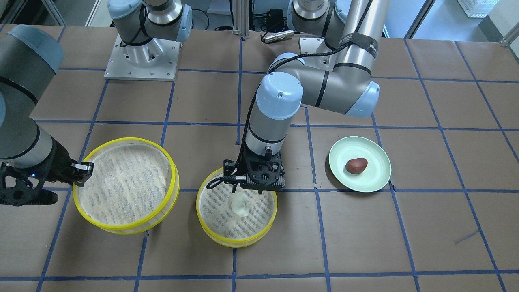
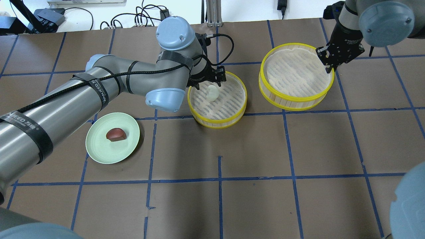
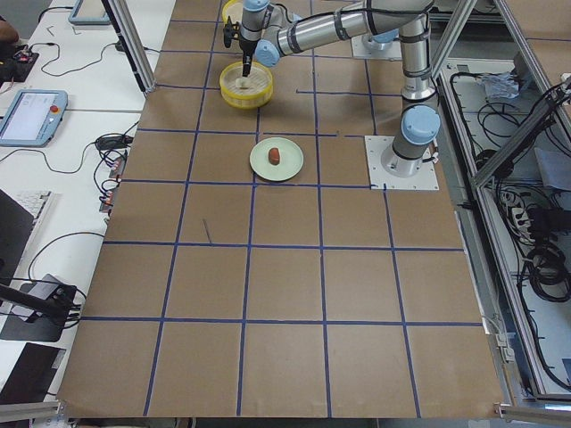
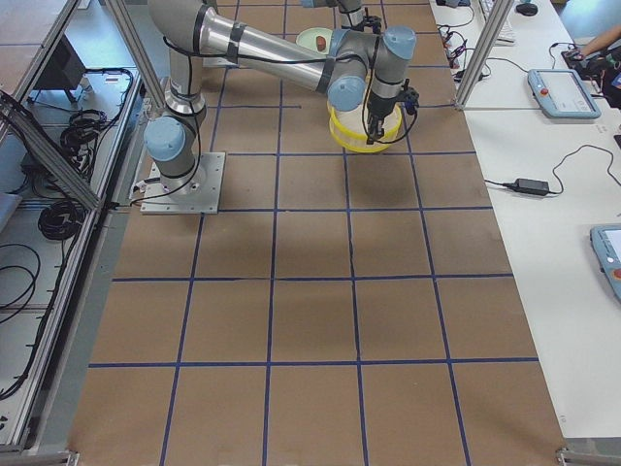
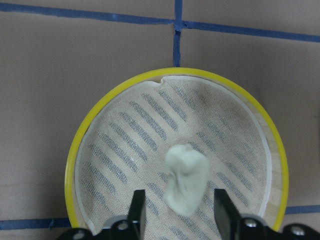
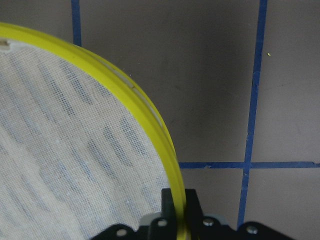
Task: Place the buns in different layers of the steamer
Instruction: 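Release the bun and move the left gripper back to the plate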
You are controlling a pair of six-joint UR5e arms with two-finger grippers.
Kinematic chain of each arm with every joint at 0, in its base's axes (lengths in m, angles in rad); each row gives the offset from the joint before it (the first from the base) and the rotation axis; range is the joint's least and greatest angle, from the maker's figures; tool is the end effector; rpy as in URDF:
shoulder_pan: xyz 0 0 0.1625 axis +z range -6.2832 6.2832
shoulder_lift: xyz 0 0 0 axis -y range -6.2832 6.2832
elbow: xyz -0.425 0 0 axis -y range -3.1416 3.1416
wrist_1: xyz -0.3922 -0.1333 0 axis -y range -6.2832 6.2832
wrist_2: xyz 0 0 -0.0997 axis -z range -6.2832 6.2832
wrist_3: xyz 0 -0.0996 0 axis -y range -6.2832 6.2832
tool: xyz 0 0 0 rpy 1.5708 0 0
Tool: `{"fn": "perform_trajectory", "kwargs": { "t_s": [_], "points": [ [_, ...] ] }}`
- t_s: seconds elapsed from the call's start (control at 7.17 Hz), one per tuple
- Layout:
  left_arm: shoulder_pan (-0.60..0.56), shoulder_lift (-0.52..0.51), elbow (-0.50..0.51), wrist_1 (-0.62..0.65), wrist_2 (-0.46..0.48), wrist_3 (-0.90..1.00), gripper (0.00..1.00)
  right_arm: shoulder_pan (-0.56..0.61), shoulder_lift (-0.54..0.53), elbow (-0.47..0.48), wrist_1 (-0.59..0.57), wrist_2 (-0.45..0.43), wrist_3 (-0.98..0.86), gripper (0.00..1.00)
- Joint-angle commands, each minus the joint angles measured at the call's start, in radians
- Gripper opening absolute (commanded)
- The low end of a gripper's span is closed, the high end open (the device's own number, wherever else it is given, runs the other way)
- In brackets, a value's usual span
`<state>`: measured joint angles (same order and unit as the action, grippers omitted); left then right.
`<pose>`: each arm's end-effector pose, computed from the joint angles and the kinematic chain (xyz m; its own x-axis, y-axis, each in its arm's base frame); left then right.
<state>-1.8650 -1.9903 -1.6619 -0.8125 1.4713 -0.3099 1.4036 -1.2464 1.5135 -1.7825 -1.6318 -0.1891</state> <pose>-0.3215 -0.5674 0.2873 -0.9859 0.0140 0.1665 -0.0205 0.9787 -0.2041 0.0243 -0.6205 0.3570 -0.9985 -0.0252 0.0494 -0.0219 0.9976 0.0658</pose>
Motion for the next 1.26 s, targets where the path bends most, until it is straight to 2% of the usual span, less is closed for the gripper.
{"fn": "perform_trajectory", "kwargs": {
  "t_s": [0.0, 0.14, 0.28, 0.42, 0.56, 0.84, 1.12],
  "points": [
    [0.013, 0.014, -0.021, -0.001, 0.056, 0.16, 1.0, 0.002, -0.007, -0.001, 0.0, 0.01, 0.017, 0.02],
    [0.059, 0.034, -0.068, -0.007, 0.221, 0.34, 1.0, 0.009, -0.01, -0.003, -0.005, 0.01, 0.075, 0.02],
    [0.11, 0.068, -0.176, -0.004, 0.272, 0.418, 1.0, 0.026, -0.011, -0.004, -0.006, 0.01, 0.132, 0.02],
    [0.195, 0.129, -0.296, 0.002, 0.27, 0.493, 1.0, 0.058, -0.008, -0.004, -0.009, 0.012, 0.182, 0.02],
    [0.278, 0.196, -0.361, -0.001, 0.271, 0.603, 1.0, 0.118, 0.002, -0.016, -0.023, 0.015, 0.3, 0.02],
    [0.387, 0.27, -0.448, -0.039, 0.274, 0.739, 1.0, 0.208, 0.036, -0.032, -0.026, 0.017, 0.461, 0.01],
    [0.47, 0.268, -0.505, -0.037, 0.273, 0.81, 1.0, 0.302, 0.076, -0.032, -0.069, 0.015, 0.572, 0.01]
  ]
}}
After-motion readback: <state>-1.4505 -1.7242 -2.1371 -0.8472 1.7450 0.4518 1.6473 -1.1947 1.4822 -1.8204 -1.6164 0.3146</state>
